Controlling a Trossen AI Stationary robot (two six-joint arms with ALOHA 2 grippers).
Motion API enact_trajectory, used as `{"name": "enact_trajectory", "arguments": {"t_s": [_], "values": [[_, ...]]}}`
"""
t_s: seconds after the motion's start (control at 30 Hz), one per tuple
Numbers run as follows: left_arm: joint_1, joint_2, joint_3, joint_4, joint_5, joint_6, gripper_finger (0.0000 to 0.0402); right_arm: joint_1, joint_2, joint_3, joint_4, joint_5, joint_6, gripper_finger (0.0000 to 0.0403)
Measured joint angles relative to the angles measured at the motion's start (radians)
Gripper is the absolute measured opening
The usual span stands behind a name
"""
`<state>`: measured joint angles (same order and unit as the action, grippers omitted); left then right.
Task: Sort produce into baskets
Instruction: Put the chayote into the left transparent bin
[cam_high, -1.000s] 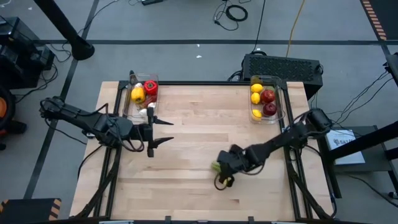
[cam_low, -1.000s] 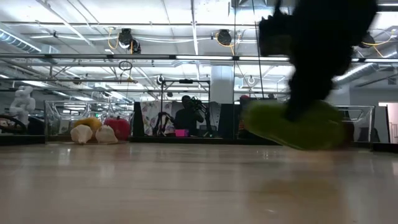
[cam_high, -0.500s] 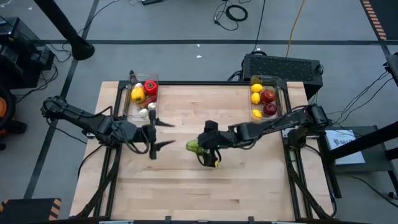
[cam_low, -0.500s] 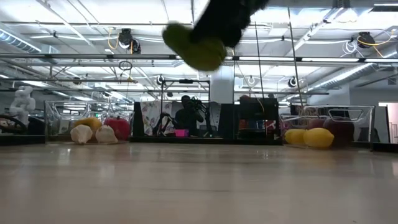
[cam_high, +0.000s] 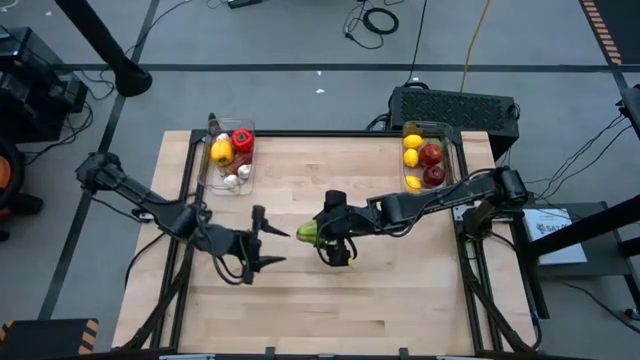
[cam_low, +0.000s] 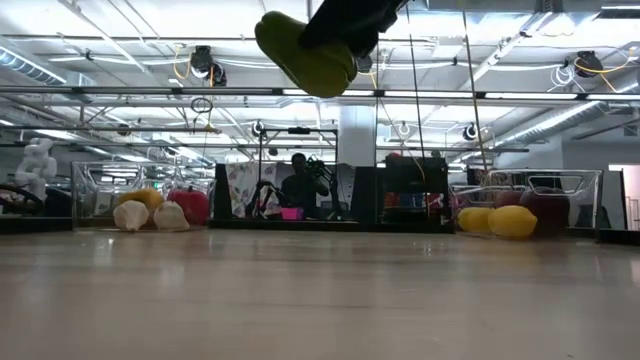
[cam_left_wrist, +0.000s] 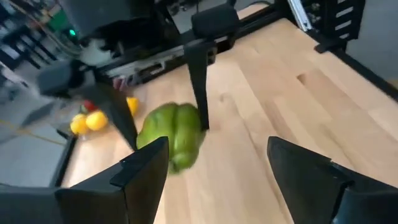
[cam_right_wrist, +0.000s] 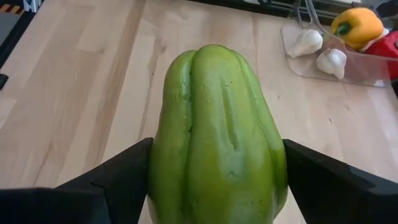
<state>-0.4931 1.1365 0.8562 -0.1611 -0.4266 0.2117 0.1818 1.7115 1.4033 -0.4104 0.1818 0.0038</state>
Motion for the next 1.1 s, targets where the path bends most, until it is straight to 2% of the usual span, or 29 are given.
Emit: {"name": "enact_trajectory", "arguments": {"t_s": [0.17,0.57,0.73,0.9,1.1], "values": [[0.000,0.079,0.000,0.093,-0.128,0.112,0.0282,0.000,0.000,0.000,-0.001,0.000,-0.020,0.0322],[0.032,0.159,0.001,0.146,-0.134,0.181,0.0359,0.000,0.000,0.000,-0.003,0.000,-0.011,0.0322],[0.057,0.184,0.000,0.170,-0.147,0.320,0.0361,0.000,0.000,0.000,-0.002,0.000,0.010,0.0322],[0.057,0.182,0.001,0.213,-0.148,0.393,0.0358,0.000,0.000,0.000,-0.002,0.000,0.010,0.0322],[0.067,0.184,0.001,0.183,-0.119,0.407,0.0323,0.000,0.000,0.000,-0.001,0.000,0.010,0.0322]]}}
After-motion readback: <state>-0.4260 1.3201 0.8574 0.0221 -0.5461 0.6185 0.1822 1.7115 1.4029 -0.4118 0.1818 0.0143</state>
